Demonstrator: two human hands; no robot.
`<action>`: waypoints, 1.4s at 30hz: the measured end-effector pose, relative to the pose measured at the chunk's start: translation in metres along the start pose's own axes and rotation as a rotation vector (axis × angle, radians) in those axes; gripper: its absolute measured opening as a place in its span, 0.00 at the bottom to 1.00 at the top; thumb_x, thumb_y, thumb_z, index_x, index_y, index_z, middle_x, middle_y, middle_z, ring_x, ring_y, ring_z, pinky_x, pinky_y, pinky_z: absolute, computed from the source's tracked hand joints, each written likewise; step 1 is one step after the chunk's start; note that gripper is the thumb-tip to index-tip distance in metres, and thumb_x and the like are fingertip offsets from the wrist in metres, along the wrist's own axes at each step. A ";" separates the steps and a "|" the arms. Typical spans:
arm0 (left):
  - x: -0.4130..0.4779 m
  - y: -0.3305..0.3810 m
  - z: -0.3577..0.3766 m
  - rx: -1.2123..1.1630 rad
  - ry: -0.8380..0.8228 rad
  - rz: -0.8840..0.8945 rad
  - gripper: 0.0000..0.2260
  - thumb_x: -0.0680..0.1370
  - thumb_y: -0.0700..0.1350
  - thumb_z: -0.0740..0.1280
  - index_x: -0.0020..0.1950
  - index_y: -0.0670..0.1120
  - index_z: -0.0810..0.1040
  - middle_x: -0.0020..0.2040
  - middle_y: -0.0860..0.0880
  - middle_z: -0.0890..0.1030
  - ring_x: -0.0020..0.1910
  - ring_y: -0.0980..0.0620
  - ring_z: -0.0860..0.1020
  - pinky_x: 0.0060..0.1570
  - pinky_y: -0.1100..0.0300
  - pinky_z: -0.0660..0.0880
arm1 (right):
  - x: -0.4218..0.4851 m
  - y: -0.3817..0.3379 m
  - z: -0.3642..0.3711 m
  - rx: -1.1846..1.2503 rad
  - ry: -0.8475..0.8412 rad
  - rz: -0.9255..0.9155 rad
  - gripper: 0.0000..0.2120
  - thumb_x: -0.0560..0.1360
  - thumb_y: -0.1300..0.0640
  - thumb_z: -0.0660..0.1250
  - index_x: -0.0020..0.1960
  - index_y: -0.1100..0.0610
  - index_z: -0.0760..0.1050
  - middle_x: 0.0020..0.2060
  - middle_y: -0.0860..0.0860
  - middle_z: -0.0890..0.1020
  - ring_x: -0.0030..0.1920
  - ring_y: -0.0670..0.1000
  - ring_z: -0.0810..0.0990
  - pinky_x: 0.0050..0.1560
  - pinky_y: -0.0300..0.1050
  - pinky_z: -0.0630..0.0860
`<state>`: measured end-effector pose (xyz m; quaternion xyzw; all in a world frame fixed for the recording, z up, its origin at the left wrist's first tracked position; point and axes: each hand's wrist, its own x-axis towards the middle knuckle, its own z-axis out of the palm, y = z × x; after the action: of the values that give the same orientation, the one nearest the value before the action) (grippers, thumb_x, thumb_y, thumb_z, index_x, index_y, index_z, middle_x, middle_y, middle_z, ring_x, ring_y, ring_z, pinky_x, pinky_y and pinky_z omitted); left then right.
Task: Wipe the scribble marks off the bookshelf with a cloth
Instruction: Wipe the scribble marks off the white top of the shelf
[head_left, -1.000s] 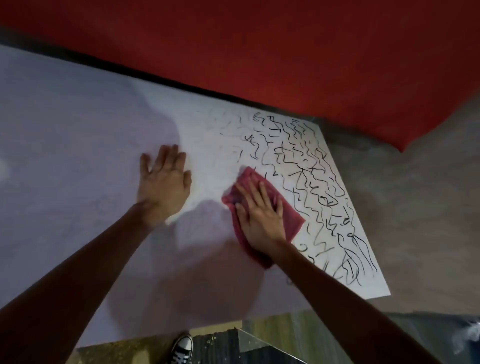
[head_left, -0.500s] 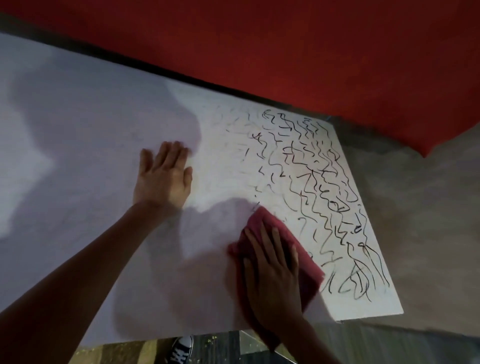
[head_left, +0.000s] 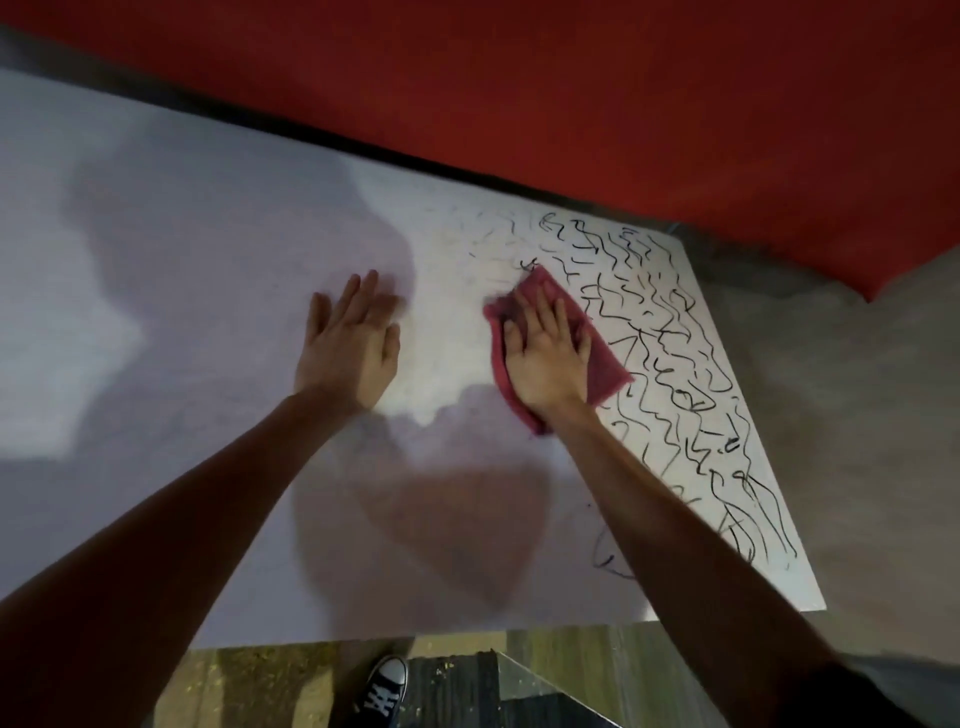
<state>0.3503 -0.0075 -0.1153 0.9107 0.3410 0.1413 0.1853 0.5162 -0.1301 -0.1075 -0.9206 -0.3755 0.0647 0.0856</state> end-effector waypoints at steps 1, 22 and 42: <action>-0.003 -0.003 -0.003 -0.039 0.012 0.017 0.20 0.82 0.42 0.57 0.76 0.45 0.63 0.78 0.43 0.56 0.77 0.44 0.53 0.73 0.47 0.44 | -0.037 0.002 0.005 -0.014 0.027 -0.032 0.27 0.79 0.44 0.42 0.77 0.48 0.54 0.78 0.48 0.53 0.77 0.50 0.47 0.75 0.56 0.40; -0.016 -0.088 -0.044 0.263 -0.175 -0.110 0.26 0.82 0.58 0.44 0.79 0.54 0.46 0.79 0.52 0.45 0.78 0.52 0.43 0.71 0.39 0.40 | -0.016 -0.092 0.023 -0.032 0.050 -0.016 0.25 0.81 0.47 0.49 0.77 0.51 0.57 0.77 0.52 0.55 0.77 0.55 0.50 0.74 0.61 0.44; -0.018 -0.088 -0.045 0.275 -0.159 -0.091 0.25 0.82 0.57 0.44 0.79 0.53 0.47 0.79 0.51 0.46 0.78 0.51 0.44 0.72 0.39 0.40 | -0.045 -0.098 0.028 -0.014 0.044 -0.134 0.27 0.79 0.44 0.45 0.77 0.50 0.58 0.77 0.51 0.55 0.77 0.53 0.51 0.74 0.56 0.43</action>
<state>0.2699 0.0524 -0.1157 0.9193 0.3825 0.0123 0.0917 0.4128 -0.0898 -0.1126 -0.8952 -0.4346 0.0360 0.0916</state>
